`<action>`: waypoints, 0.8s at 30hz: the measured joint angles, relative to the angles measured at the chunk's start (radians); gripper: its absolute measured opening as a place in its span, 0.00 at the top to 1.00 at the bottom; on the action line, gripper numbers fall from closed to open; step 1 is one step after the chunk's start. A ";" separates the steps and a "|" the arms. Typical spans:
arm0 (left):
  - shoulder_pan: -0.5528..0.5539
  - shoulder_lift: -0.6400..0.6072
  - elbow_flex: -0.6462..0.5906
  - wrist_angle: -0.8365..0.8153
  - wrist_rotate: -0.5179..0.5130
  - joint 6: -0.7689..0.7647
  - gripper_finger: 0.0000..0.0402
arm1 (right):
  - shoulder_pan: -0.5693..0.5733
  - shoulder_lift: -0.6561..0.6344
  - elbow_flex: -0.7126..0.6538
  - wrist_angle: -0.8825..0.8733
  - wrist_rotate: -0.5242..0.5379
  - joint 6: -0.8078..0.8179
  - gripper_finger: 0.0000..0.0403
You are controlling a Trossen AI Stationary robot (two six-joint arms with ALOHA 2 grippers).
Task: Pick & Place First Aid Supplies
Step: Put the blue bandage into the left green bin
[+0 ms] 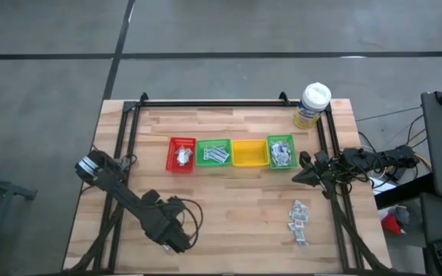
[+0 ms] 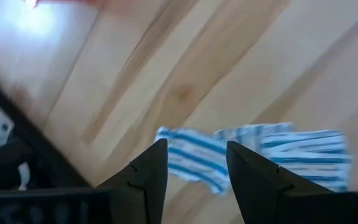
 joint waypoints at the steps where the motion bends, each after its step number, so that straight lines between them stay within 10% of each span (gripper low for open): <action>1: 0.000 -0.006 -0.022 0.001 0.014 -0.010 0.61 | 0.000 0.000 0.000 0.000 0.000 0.000 0.98; 24: 0.001 -0.489 -0.633 0.466 0.087 -0.088 0.61 | 0.000 0.000 0.000 0.000 0.001 0.000 0.98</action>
